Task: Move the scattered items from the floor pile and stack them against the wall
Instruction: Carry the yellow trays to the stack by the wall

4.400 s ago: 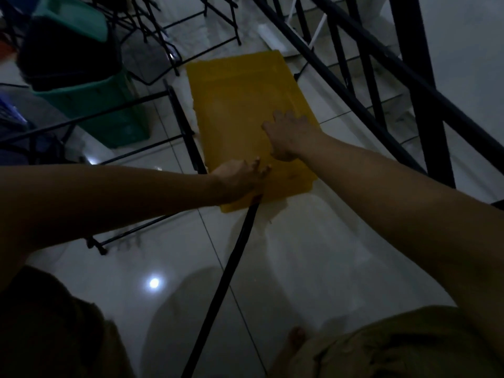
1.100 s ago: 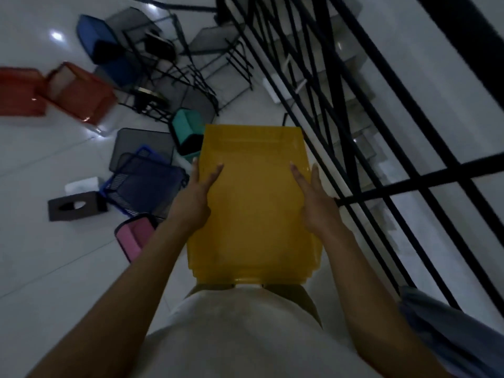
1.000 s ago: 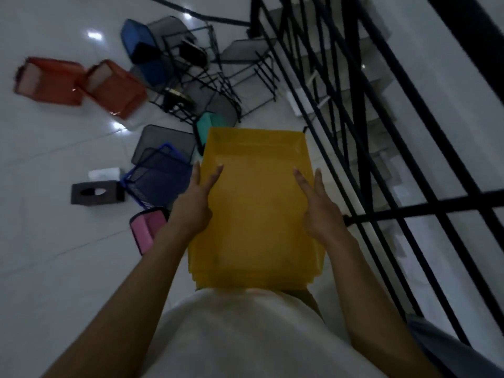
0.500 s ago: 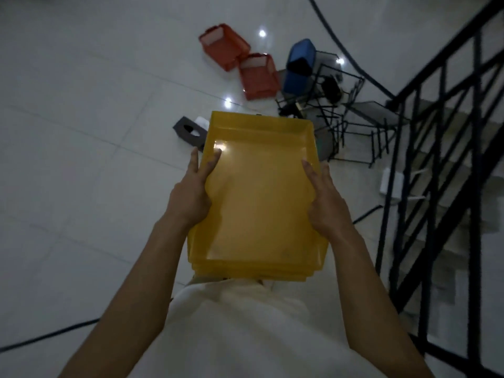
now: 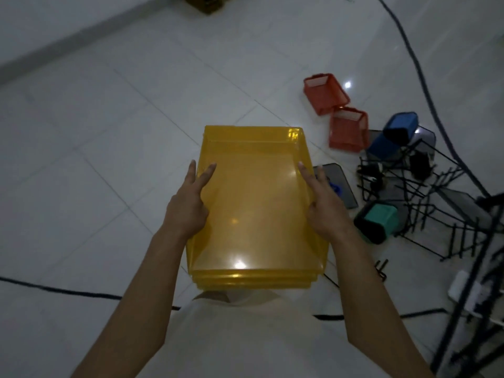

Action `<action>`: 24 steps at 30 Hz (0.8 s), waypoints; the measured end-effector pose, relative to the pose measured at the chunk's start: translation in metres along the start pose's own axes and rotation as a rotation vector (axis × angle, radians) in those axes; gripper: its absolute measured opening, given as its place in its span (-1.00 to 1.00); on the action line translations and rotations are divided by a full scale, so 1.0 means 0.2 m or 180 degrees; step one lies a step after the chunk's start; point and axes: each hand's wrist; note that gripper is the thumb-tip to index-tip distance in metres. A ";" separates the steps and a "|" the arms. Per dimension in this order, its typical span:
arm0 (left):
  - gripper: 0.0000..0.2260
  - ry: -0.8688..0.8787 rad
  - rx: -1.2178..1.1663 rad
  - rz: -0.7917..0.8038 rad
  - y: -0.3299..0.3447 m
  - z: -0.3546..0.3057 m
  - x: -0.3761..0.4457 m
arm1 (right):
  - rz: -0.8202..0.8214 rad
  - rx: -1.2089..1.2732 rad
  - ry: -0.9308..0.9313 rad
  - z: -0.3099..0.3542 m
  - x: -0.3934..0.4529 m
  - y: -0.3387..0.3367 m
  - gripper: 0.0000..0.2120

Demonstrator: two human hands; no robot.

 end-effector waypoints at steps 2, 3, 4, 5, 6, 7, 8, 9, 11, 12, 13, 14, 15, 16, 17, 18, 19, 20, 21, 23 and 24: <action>-0.23 -0.0128 0.0004 -0.0059 -0.12 0.11 0.08 | 0.0028 0.0098 -0.0073 0.16 0.11 0.07 -0.06; -0.24 -0.0157 -0.0016 -0.0112 -0.17 0.17 0.13 | 0.0017 0.0143 -0.0144 0.23 0.16 0.10 -0.05; -0.24 -0.0165 -0.0039 -0.0167 -0.23 0.23 0.17 | -0.0005 0.0164 -0.0239 0.30 0.21 0.13 -0.06; -0.25 -0.0189 -0.0064 -0.0218 -0.28 0.27 0.21 | -0.0023 0.0167 -0.0331 0.36 0.27 0.16 -0.06; -0.25 -0.0235 -0.0081 -0.0261 -0.32 0.31 0.26 | -0.0025 0.0162 -0.0406 0.42 0.32 0.18 -0.06; -0.26 -0.0288 -0.0097 -0.0290 -0.36 0.35 0.30 | -0.0011 0.0161 -0.0457 0.47 0.38 0.20 -0.07; -0.27 -0.0322 -0.0127 -0.0322 -0.39 0.38 0.34 | -0.0010 0.0162 -0.0501 0.51 0.43 0.22 -0.07; -0.27 -0.0333 -0.0161 -0.0357 -0.42 0.41 0.38 | -0.0016 0.0156 -0.0544 0.55 0.50 0.23 -0.07; -0.27 -0.0352 -0.0198 -0.0423 -0.46 0.46 0.48 | -0.0009 0.0112 -0.0609 0.63 0.62 0.24 -0.09; -0.28 -0.0373 -0.0218 -0.0453 -0.47 0.48 0.54 | -0.0001 0.0087 -0.0622 0.66 0.68 0.24 -0.10; -0.28 -0.0400 -0.0249 -0.0476 -0.49 0.51 0.59 | 0.0009 0.0063 -0.0619 0.70 0.75 0.24 -0.12; -0.28 -0.0430 -0.0284 -0.0495 -0.50 0.53 0.66 | 0.0013 0.0033 -0.0621 0.73 0.82 0.25 -0.14; -0.28 -0.0460 -0.0316 -0.0513 -0.51 0.55 0.72 | 0.0027 -0.0005 -0.0632 0.77 0.90 0.25 -0.15; -0.28 -0.0483 -0.0342 -0.0530 -0.53 0.57 0.80 | 0.0053 -0.0026 -0.0647 0.80 0.98 0.25 -0.16; -0.27 -0.0496 -0.0362 -0.0544 -0.54 0.59 0.87 | 0.0084 -0.0021 -0.0668 0.83 1.07 0.26 -0.17; -0.27 -0.0512 -0.0380 -0.0556 -0.56 0.61 0.96 | 0.0118 0.0001 -0.0698 0.85 1.17 0.26 -0.18; -0.27 -0.0537 -0.0395 -0.0567 -0.58 0.62 1.05 | 0.0151 0.0031 -0.0727 0.88 1.27 0.26 -0.19; -0.28 -0.0571 -0.0407 -0.0581 -0.60 0.63 1.13 | 0.0184 0.0054 -0.0752 0.92 1.38 0.26 -0.20; -0.28 -0.0612 -0.0414 -0.0596 -0.63 0.64 1.23 | 0.0228 0.0068 -0.0767 0.95 1.49 0.26 -0.21; -0.29 -0.0706 -0.0417 -0.0613 -0.69 0.64 1.42 | 0.0338 0.0066 -0.0772 1.04 1.71 0.24 -0.23; -0.30 -0.0752 -0.0416 -0.0625 -0.72 0.64 1.52 | 0.0384 0.0045 -0.0792 1.08 1.81 0.23 -0.23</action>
Point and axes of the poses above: each hand's wrist, its own x-axis towards the middle knuckle, its own y-axis out of the palm, z = x × y
